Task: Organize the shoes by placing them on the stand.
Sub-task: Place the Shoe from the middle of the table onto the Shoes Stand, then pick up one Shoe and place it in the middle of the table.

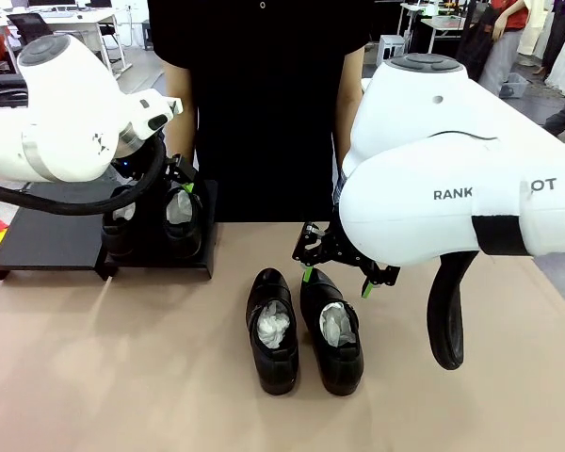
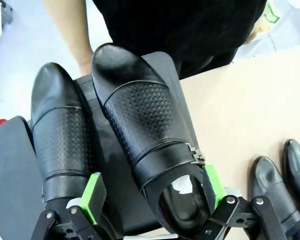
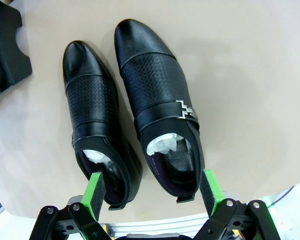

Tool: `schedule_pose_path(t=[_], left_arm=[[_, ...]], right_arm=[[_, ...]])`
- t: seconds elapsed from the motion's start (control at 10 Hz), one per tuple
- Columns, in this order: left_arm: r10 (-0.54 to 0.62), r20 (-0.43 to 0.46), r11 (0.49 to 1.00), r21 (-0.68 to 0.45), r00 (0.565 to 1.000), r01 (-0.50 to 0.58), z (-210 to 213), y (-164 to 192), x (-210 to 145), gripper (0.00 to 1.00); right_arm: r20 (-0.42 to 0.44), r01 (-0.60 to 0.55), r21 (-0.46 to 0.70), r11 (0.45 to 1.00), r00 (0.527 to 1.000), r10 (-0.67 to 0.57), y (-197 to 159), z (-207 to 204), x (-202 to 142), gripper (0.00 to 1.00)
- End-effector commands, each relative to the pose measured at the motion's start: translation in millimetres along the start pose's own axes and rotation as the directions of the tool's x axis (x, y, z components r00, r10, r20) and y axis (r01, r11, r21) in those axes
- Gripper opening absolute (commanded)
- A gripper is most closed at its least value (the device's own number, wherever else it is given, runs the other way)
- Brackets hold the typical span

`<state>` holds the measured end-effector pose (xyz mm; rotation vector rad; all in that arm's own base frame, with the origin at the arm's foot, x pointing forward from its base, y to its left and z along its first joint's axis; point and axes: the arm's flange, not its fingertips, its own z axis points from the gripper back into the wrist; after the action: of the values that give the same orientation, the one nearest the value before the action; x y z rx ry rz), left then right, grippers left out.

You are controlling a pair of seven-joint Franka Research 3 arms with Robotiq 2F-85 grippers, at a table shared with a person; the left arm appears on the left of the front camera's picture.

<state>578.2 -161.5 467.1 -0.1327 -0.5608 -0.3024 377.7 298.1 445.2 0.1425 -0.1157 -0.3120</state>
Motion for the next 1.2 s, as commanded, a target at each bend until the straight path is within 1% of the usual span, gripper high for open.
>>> schedule_pose_path(t=[0.0,0.1,0.2,0.3,0.4,1.1], left_arm=[[-0.023,0.039,1.000,0.022,0.999,0.022,10.5,-6.6,-6.6,1.00],[-0.020,0.043,0.998,0.052,0.999,0.018,15.5,-8.9,-6.7,1.00],[-0.015,0.029,0.999,0.050,0.999,0.013,20.4,-12.9,-7.6,1.00],[-0.015,-0.037,1.000,0.011,0.999,0.016,29.9,-23.2,-9.0,1.00],[-0.029,0.029,0.999,0.025,0.999,0.029,14.7,-8.8,1.6,1.00],[-0.029,0.029,0.999,0.025,0.999,0.029,14.7,-8.8,1.6,1.00]], right_arm=[[0.002,-0.019,-0.008,1.000,1.000,0.019,2.3,2.4,4.7,1.00],[0.002,-0.019,-0.008,1.000,1.000,0.019,2.3,2.4,4.7,1.00],[0.002,-0.019,-0.008,1.000,1.000,0.019,2.3,2.4,4.7,1.00],[0.002,-0.019,-0.008,1.000,1.000,0.019,2.3,2.4,4.7,1.00],[0.002,-0.019,-0.008,1.000,1.000,0.019,2.3,2.4,4.7,1.00],[0.002,-0.019,-0.008,1.000,1.000,0.019,2.3,2.4,4.7,1.00]])
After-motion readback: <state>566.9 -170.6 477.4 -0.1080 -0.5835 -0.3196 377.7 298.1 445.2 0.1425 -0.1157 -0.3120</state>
